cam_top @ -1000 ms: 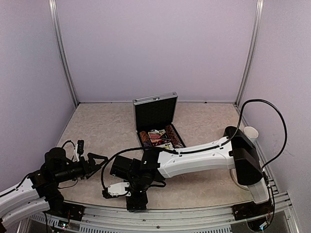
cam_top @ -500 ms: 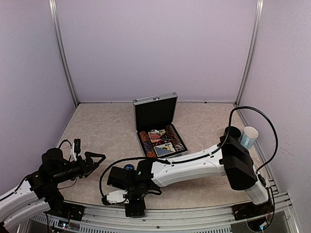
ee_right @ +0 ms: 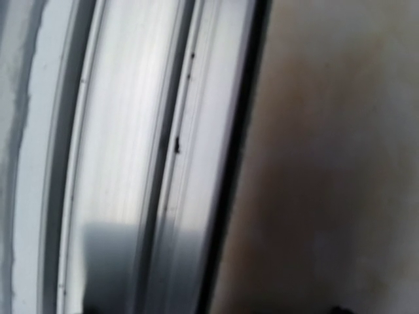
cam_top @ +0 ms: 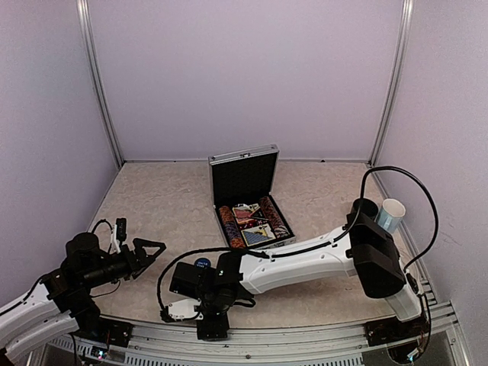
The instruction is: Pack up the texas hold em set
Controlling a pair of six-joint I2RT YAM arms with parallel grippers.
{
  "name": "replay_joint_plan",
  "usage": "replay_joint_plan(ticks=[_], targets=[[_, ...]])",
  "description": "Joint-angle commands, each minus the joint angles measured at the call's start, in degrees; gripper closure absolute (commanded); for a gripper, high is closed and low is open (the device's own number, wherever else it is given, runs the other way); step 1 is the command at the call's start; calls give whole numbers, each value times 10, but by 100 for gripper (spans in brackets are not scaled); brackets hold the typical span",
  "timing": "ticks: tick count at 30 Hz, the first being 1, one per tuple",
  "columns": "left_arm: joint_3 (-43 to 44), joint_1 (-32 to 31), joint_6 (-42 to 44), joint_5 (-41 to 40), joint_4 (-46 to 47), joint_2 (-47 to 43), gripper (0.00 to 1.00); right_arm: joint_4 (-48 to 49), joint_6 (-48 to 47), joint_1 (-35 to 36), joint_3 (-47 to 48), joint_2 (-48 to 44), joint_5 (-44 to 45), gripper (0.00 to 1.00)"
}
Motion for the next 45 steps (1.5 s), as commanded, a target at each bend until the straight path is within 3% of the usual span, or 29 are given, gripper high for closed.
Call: replay_joint_plan(ticks=[1, 20, 41, 45], targets=[[9, 3, 10, -9, -4, 6, 1, -12, 6, -23, -30, -5, 50, 22], [13, 3, 13, -10, -3, 16, 1, -18, 9, -36, -31, -2, 8, 26], [21, 3, 17, -6, 12, 44, 1, -3, 16, -35, -41, 9, 16, 64], [23, 3, 17, -7, 15, 47, 1, 14, 21, -45, -54, -2, 23, 64]])
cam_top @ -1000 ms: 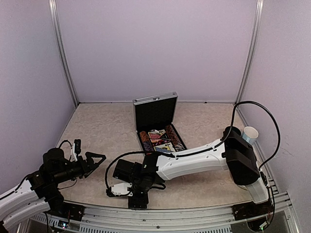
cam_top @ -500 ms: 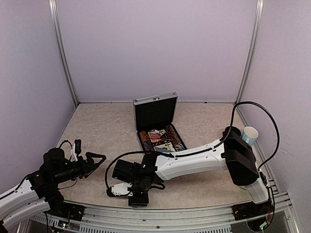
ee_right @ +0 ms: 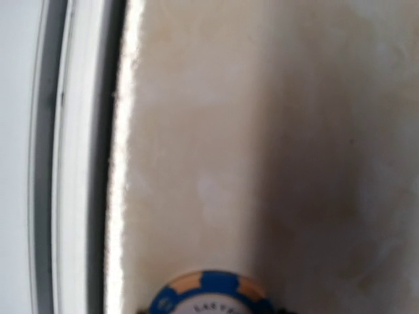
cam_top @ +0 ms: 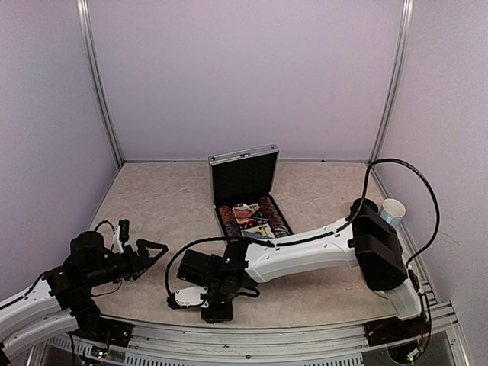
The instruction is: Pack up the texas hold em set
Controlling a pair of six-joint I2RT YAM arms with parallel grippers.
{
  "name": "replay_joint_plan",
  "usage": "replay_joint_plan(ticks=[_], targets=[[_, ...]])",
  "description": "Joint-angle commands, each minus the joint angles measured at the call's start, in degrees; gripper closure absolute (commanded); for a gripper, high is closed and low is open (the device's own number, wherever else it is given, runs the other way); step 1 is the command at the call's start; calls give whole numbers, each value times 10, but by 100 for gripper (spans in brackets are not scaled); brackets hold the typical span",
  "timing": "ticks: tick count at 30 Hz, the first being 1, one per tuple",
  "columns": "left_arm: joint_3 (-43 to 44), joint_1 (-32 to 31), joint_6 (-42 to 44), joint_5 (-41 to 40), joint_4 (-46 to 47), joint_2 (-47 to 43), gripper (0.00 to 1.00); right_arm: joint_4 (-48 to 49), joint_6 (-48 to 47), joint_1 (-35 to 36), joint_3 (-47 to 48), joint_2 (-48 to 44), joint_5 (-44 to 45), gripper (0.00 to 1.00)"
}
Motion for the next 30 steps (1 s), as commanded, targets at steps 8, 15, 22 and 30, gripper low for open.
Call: replay_joint_plan(ticks=[8, 15, 22, 30], targets=[[11, 3, 14, 17, 41, 34, 1, 50, 12, -40, -40, -24, 73, 63], [2, 3, 18, 40, 85, 68, 1, 84, 6, -59, -49, -54, 102, 63], [-17, 3, 14, 83, 163, 118, 1, 98, -1, -68, -50, -68, 121, 63], [-15, 3, 17, 92, 181, 144, 2, 41, 4, -68, -11, -29, 55, 36]])
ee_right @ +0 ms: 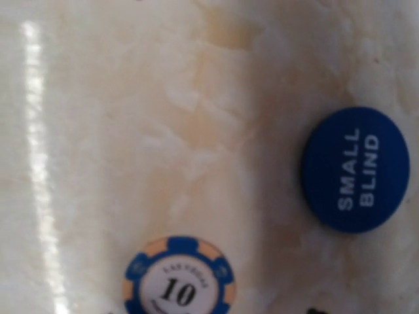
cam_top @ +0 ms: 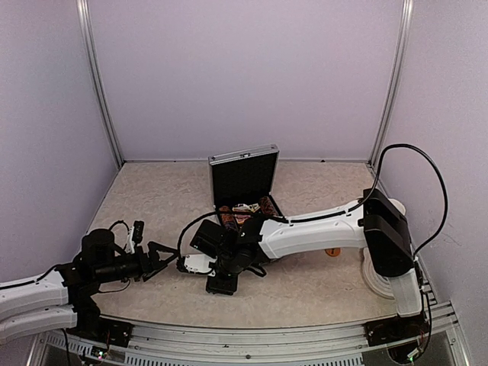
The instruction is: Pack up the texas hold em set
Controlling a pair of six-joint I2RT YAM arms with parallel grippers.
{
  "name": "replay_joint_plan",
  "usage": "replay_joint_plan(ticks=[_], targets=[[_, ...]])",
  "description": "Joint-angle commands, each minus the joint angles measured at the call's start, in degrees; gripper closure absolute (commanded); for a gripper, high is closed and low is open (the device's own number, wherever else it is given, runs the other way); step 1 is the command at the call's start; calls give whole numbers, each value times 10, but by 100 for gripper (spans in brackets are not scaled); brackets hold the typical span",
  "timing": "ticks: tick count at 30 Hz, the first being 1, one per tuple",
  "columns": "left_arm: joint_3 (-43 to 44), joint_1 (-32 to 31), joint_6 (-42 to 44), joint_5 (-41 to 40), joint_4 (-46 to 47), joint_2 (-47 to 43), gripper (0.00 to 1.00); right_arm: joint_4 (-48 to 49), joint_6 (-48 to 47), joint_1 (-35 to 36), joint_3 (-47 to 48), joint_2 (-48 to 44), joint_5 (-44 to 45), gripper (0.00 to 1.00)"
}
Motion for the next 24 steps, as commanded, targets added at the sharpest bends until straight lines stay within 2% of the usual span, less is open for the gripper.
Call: replay_joint_plan(ticks=[1, 4, 16, 18, 24], targets=[[-2, 3, 9, 13, 31, -3, 2, -39, 4, -1, 37, 22, -40, 34], [0, 3, 9, 13, 26, -2, 2, -68, 5, -1, 63, 46, -44, 29], [18, 3, 25, 3, 4, 4, 2, -138, -6, -4, 129, 118, -34, 28], [20, 3, 26, 4, 5, 10, 2, -147, -5, -5, 133, 123, -40, 31], [27, 3, 26, 9, 4, 18, 2, -177, -6, -6, 154, 132, -48, 53]])
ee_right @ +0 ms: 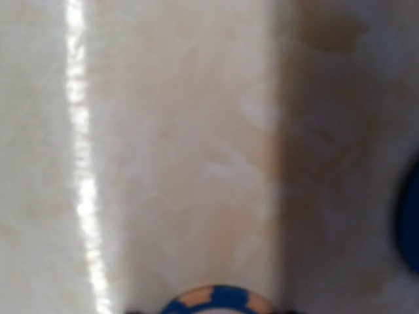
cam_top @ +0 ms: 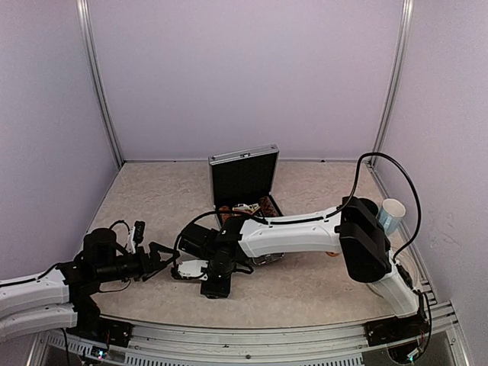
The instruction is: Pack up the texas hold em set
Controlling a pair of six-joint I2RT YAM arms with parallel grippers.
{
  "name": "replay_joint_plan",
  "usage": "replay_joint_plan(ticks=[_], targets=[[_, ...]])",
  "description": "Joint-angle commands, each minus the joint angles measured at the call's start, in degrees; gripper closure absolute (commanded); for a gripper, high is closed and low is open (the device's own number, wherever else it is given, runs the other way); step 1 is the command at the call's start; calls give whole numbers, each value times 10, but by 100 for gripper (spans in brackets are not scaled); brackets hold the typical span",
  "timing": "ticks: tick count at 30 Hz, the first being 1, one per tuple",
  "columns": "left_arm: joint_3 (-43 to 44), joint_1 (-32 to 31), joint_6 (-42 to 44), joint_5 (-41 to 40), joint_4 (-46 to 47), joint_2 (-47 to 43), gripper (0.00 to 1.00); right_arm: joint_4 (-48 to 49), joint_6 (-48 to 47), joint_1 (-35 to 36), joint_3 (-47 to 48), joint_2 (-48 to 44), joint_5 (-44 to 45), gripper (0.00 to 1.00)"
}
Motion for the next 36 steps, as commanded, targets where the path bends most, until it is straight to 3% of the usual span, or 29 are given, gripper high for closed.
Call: replay_joint_plan(ticks=[1, 6, 20, 36], targets=[[22, 2, 10, 11, 8, 0, 2, -45, -3, -5, 11, 34, 4, 55], [22, 2, 13, 17, 12, 9, 2, -28, -3, -5, 8, 28, 13, 59], [2, 2, 5, 27, 41, 32, 2, 66, -1, -5, -38, -63, 32, 59], [1, 2, 4, 40, 68, 54, 2, 89, -2, -6, -71, -113, 68, 59]])
